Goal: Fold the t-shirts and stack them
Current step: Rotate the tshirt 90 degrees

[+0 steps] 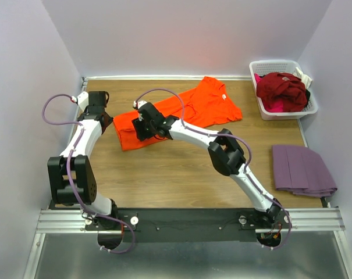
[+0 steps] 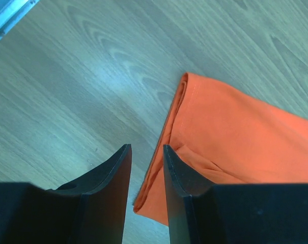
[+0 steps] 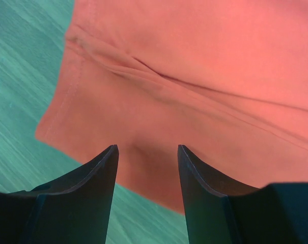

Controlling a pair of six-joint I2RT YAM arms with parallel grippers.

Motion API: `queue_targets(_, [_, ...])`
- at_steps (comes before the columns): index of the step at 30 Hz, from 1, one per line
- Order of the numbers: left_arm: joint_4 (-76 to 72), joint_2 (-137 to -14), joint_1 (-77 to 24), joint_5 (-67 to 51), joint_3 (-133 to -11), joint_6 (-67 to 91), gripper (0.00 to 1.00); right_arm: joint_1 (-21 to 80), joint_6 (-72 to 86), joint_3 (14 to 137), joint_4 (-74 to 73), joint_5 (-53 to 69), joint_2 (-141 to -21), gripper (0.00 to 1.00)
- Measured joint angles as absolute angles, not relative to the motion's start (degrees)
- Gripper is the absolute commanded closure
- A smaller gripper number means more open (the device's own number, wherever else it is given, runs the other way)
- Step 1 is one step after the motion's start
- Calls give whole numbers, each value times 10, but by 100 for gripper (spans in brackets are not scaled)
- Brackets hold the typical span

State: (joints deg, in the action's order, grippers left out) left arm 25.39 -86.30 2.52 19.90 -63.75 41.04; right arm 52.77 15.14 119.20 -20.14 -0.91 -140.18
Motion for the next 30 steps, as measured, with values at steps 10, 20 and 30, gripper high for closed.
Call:
queue_targets(10, [248, -864, 48, 175, -629, 416, 62, 541, 154, 1161, -179, 8, -1411, 42])
queue_targets(20, [243, -876, 49, 157, -633, 415, 64, 566, 179, 849, -132, 5, -1213, 42])
queue_targets(30, [228, -896, 21, 135, -659, 398, 64, 590, 225, 590, -180, 9, -1003, 43])
